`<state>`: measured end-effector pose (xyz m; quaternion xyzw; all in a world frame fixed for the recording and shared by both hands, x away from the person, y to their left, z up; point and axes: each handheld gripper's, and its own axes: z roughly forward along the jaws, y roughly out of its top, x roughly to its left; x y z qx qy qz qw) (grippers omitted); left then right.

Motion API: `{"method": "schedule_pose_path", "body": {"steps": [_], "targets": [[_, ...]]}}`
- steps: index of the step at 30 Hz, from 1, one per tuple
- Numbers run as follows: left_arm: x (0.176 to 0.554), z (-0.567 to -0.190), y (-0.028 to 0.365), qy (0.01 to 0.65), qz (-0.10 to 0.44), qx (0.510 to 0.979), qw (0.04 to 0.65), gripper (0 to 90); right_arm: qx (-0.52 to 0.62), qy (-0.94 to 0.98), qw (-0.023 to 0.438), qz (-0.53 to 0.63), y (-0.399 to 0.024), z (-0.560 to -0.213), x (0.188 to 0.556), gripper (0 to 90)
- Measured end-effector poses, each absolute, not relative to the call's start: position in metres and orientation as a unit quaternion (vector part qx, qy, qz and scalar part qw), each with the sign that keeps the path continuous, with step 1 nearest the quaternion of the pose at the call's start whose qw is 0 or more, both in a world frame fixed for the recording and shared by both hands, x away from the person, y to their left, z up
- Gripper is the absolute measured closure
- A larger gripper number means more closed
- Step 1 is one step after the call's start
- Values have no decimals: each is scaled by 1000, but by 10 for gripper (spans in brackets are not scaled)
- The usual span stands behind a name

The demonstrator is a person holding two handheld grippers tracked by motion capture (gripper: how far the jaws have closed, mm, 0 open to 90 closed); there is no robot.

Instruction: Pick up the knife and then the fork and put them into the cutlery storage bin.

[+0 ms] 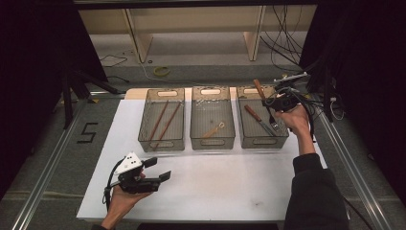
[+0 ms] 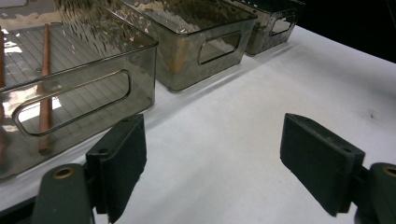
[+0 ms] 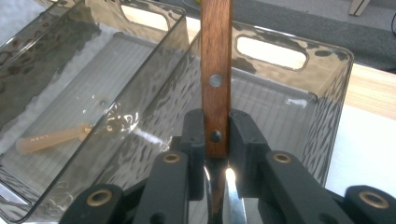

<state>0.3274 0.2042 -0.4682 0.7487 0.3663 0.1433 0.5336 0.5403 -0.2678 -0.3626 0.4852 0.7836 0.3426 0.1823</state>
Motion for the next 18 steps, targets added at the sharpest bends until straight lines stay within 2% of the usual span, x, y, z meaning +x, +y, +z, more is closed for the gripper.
{"method": "schedule_pose_path", "body": {"steps": [18], "targets": [[327,-468,204,366,144,749,533,220,479,795,189,319,-265,-384,542,779]]}}
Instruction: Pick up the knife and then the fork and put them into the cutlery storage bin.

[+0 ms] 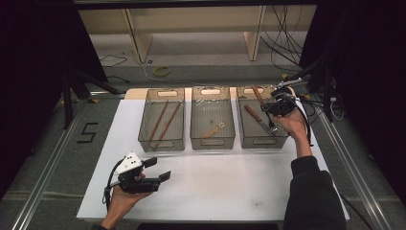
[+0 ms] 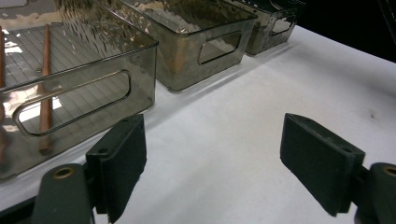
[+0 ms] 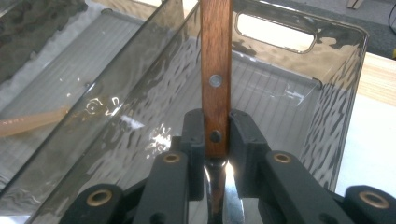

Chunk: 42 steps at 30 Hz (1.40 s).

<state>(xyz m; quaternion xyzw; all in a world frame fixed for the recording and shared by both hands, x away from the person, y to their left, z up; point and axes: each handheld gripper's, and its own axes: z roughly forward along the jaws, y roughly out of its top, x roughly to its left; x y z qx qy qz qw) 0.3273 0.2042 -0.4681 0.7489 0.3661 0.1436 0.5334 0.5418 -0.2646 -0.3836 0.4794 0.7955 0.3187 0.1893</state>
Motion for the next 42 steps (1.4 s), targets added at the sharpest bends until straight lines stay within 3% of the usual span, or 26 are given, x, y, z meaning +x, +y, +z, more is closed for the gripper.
{"method": "schedule_pose_path", "body": {"steps": [21,28,42], "targets": [[327,-468,204,366,143,749,533,220,472,816,176,285,-257,-404,544,768],[327,-468,204,366,143,749,533,220,475,811,166,300,-256,-399,542,634],[328,-468,204,366,143,749,533,219,457,805,143,351,-252,-389,523,517]]}}
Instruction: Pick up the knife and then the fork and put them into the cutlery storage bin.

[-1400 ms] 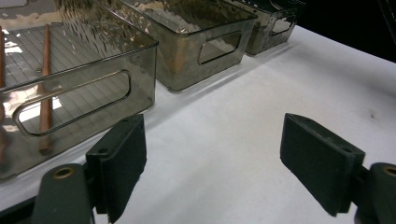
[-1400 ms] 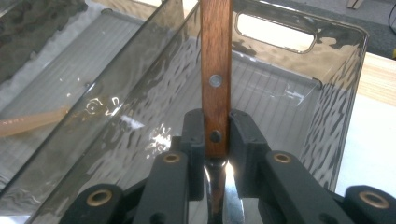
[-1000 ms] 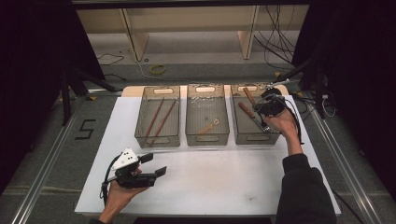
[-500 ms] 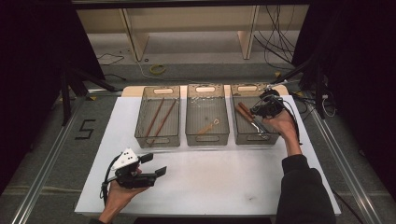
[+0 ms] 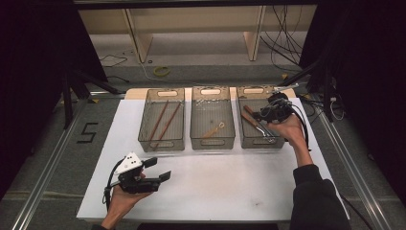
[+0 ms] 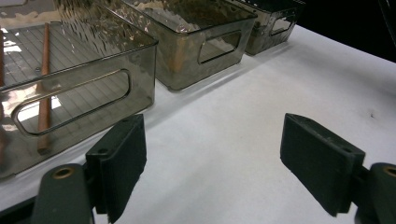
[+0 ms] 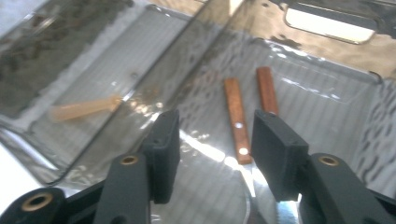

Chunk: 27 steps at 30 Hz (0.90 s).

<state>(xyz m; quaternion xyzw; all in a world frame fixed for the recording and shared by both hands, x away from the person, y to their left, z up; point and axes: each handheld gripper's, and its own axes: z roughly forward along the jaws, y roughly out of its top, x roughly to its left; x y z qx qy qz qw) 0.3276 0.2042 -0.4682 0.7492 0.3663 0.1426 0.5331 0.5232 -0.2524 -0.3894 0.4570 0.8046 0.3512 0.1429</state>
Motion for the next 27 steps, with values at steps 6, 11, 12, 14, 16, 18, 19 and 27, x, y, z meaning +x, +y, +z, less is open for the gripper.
{"method": "schedule_pose_path", "body": {"steps": [6,11,12,14,16,18,19,27], "targets": [[328,-468,205,368,140,748,534,219,445,800,135,379,-244,-386,508,448],[328,-468,205,369,139,748,534,218,433,800,134,394,-236,-386,493,392],[328,-469,205,368,139,749,534,219,431,799,135,396,-234,-386,490,382],[328,-469,205,367,139,750,532,219,424,801,140,399,-231,-386,482,373],[328,-469,205,367,139,750,532,219,417,800,140,407,-228,-387,475,364],[328,-469,205,367,138,750,532,218,413,800,140,413,-225,-388,468,355],[328,-469,205,367,138,750,532,218,410,800,142,415,-224,-388,464,355],[328,-469,204,367,136,751,531,218,395,800,136,430,-215,-395,442,320]]}}
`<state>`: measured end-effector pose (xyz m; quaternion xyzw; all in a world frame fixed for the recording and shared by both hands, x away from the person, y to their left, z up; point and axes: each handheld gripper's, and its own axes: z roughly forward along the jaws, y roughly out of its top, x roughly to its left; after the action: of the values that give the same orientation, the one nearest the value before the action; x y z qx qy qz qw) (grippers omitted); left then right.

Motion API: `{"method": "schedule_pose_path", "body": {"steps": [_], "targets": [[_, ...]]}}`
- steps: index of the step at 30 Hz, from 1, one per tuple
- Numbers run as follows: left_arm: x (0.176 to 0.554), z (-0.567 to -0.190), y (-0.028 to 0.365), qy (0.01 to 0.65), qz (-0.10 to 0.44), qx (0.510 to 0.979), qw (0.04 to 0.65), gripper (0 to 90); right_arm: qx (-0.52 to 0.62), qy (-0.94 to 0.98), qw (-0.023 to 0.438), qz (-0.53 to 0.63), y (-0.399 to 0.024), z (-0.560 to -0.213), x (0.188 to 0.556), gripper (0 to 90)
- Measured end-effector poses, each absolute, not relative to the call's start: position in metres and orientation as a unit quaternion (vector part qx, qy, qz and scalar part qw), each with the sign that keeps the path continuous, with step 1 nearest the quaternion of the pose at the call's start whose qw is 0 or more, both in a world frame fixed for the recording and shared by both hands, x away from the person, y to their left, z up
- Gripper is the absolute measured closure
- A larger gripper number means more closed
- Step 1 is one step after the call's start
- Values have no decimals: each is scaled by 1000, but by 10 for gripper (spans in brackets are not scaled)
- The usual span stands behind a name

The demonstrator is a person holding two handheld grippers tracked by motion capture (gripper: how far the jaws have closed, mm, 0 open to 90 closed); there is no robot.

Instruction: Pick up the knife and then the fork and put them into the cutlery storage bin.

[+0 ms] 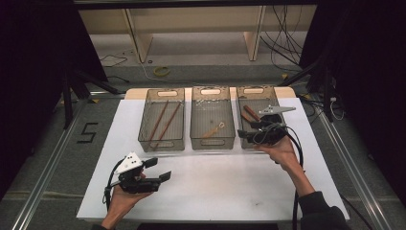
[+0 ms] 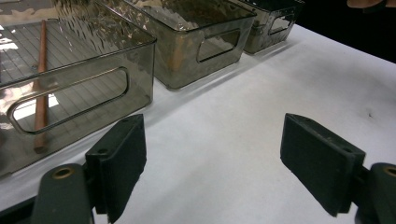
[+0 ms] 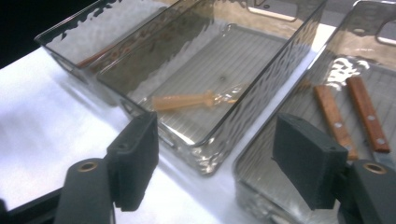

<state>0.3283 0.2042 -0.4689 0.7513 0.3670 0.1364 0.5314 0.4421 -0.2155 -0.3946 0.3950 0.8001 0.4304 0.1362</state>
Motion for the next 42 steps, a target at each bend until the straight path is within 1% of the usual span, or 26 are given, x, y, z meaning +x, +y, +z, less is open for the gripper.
{"method": "schedule_pose_path", "body": {"steps": [16,20,33,42], "targets": [[330,-469,204,370,133,750,532,218,382,793,134,454,-212,-411,412,254],[330,-469,203,368,132,751,532,218,383,789,126,463,-212,-415,404,248],[330,-470,202,366,124,754,532,216,362,779,128,495,-211,-421,376,226],[330,-470,202,364,122,755,531,216,355,778,131,501,-211,-427,365,214]]}}
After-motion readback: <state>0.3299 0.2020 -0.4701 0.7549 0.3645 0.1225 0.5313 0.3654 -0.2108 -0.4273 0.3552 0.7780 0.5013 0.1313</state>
